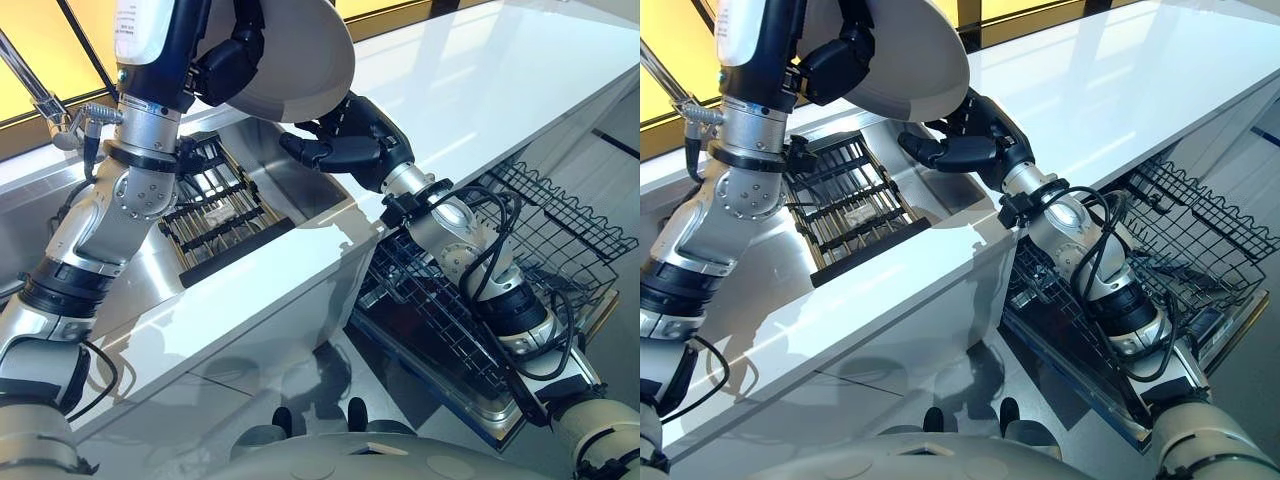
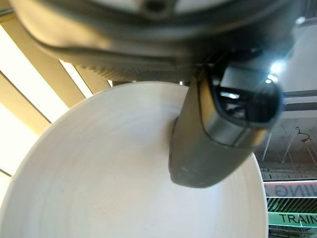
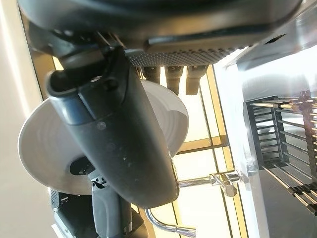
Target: Pick up plates and place into dishwasher.
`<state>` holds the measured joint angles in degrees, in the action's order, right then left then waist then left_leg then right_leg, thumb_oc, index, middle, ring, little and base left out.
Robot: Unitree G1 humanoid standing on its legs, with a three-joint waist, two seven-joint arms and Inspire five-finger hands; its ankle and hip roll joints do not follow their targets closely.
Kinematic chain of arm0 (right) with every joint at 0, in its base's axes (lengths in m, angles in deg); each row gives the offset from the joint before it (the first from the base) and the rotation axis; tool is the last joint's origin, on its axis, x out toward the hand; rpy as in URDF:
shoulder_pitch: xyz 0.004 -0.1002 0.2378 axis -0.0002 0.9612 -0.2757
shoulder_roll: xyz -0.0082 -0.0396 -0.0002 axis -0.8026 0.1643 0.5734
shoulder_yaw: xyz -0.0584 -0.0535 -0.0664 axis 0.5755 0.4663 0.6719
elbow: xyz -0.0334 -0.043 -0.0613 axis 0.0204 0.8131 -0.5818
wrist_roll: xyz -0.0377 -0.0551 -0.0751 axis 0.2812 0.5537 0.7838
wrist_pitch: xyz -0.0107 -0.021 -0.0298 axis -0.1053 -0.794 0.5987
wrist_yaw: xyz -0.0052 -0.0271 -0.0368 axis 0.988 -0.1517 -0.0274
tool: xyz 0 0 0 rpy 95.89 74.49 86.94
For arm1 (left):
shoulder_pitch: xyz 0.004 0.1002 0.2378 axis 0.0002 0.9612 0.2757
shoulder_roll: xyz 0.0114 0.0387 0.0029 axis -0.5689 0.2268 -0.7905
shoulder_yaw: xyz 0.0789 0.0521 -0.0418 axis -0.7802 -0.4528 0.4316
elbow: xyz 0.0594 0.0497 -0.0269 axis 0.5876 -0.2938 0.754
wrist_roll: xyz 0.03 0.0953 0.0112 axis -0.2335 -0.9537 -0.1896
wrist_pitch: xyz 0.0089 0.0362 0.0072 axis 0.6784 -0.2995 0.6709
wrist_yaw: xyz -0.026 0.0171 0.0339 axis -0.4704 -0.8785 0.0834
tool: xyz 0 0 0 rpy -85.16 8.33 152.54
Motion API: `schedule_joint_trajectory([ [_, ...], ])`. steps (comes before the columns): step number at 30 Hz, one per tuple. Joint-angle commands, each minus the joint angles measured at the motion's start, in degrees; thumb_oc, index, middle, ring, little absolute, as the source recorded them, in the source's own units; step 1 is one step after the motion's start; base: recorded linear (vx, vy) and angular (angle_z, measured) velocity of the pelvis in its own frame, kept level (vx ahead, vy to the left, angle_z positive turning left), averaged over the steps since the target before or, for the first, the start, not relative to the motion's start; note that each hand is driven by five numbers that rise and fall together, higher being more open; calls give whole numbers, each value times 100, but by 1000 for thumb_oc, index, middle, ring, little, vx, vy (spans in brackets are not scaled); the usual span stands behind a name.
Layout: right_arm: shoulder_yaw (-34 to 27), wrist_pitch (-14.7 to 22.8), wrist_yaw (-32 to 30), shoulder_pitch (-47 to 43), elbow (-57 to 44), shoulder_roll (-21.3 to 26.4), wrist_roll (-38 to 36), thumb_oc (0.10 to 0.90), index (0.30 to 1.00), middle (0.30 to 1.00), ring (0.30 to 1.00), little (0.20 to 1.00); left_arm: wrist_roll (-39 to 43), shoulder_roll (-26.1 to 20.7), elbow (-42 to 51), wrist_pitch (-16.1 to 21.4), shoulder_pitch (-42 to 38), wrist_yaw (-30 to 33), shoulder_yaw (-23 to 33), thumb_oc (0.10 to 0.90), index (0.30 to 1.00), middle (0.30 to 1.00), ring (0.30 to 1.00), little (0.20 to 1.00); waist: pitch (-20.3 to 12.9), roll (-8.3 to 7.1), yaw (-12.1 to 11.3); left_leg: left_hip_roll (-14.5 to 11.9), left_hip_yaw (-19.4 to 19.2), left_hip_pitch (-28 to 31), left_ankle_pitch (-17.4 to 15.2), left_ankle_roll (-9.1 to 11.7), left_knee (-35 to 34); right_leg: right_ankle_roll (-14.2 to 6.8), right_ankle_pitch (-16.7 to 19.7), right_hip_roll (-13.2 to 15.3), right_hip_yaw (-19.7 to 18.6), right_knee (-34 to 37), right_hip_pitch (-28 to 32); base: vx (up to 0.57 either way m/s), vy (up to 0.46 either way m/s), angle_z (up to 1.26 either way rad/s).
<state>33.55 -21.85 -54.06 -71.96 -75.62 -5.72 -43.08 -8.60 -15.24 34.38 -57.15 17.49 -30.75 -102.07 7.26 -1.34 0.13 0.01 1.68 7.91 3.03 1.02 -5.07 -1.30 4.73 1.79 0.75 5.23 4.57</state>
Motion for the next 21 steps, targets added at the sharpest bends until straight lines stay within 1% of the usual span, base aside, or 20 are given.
schedule_joint_trajectory([
  [1, -45, 642, 113, -533, -297, -490, -141, 800, 900, 900, 900, 900, 48, 205, 217, 293, -729, 57, -170, 100, 300, 300, 300, 200, -837, -14, -40, 393, -97, -108, -193, -233, 65, -92, -104, -74, 161, -92, 153, 0, 0, 0],
  [4, -64, 805, 51, -530, -318, -547, -63, 800, 900, 900, 900, 900, 35, 278, 197, 267, -683, -46, -197, 100, 300, 300, 300, 200, -834, -8, -38, 397, -106, -107, -191, -240, 64, -92, -98, -71, 163, -87, 158, 0, 0, 0],
  [6, -89, 980, -28, -500, -338, -607, -31, 800, 900, 900, 900, 900, 30, 325, 155, 258, -632, -113, -221, 100, 300, 300, 300, 200, -825, 1, -43, 401, -104, -108, -193, -245, 66, -95, -91, -65, 166, -85, 155, 0, 0, 0],
  [9, -244, 1355, -225, -433, -431, -654, 199, 800, 900, 900, 900, 900, 7, 356, 149, 301, -416, -270, -134, 100, 300, 300, 300, 200, -827, 14, -60, 407, -108, -113, -191, -251, 63, -108, -67, -55, 169, -64, 148, 0, 0, 0],
  [10, -307, 1408, -253, -414, -476, -673, 224, 800, 900, 900, 900, 900, 1, 367, 146, 307, -334, -329, -97, 100, 300, 300, 300, 200, -829, 19, -64, 409, -108, -114, -193, -252, 58, -113, -60, -53, 169, -55, 143, 0, 0, 0],
  [12, -368, 1449, -274, -399, -532, -700, 309, 800, 900, 900, 900, 900, -42, 393, 127, 299, -216, -406, -39, 100, 300, 300, 300, 200, -829, 31, -71, 411, -111, -120, -196, -255, 56, -117, -55, -49, 172, -50, 134, 0, 0, 0],
  [15, -398, 1437, -259, -345, -612, -713, 246, 800, 900, 900, 900, 900, -73, 378, 68, 327, -89, -449, 20, 100, 300, 300, 300, 200, -825, 44, -84, 414, -113, -131, -189, -265, 57, -120, -53, -40, 181, -59, 125, 0, 0, 0],
  [21, -374, 1322, 8, -196, -619, -718, -347, 800, 900, 900, 900, 900, -26, 296, -81, 295, 20, -441, 110, 100, 300, 300, 300, 200, -820, 43, -116, 412, -129, -140, -174, -267, 61, -120, -65, -13, 274, -75, 137, 0, 0, 0],
])
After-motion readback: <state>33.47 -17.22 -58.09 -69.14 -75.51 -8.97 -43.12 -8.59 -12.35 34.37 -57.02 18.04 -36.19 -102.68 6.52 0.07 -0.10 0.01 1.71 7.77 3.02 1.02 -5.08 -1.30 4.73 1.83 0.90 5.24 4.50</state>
